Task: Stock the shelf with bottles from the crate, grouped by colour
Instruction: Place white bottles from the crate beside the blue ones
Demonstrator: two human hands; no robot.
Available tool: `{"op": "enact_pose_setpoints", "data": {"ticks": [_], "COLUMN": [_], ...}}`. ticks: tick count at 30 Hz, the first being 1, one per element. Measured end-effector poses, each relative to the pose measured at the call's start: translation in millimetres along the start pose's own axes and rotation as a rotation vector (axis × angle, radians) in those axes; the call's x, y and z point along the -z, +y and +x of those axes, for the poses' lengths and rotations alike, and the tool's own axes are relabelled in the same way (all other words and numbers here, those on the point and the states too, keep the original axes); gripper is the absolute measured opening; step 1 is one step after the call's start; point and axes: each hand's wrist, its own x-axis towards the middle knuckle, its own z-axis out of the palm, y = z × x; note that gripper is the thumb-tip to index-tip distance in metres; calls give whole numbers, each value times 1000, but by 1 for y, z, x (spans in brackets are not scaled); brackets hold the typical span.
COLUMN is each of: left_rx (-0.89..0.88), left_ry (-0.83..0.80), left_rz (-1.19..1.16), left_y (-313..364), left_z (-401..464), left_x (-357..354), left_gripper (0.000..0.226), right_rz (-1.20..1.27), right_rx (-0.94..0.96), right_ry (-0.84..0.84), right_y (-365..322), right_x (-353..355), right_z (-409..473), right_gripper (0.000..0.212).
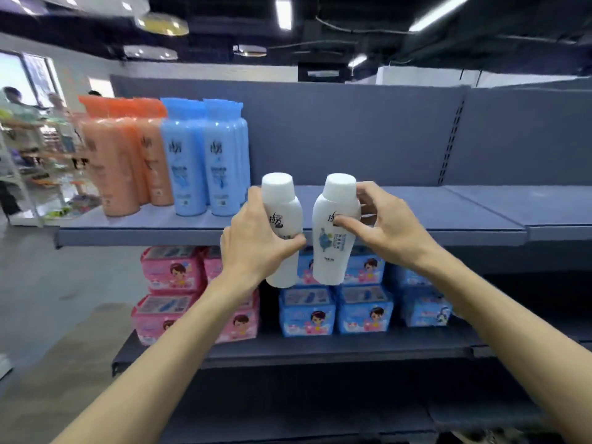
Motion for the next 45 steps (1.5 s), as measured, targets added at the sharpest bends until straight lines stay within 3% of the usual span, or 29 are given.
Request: {"op": "enact_pose_setpoints", "data": {"ticks": [12,23,33,39,45], "left_rx": [46,98,171,201,183], "left_ry": [9,-53,-42,24,61], "left_rz": [31,112,20,-13,63], "left_y": [26,15,4,-5,-15], "left_z": [101,132,132,105,84], "left_x": [11,-23,-40,-55,-65], "left_gripper": [66,67,71,60,54], "right_rz": [11,54,87,-41,-181], "right_rx": [-12,-171,-231,-313,-433], "right_ry": [34,-26,-50,257,377], "right_y": [-16,24,26,25,14], "right_x": [35,23,9,-32,-80], "right_z": [94,131,128,90,68], "right_gripper": [38,37,38,62,56]}}
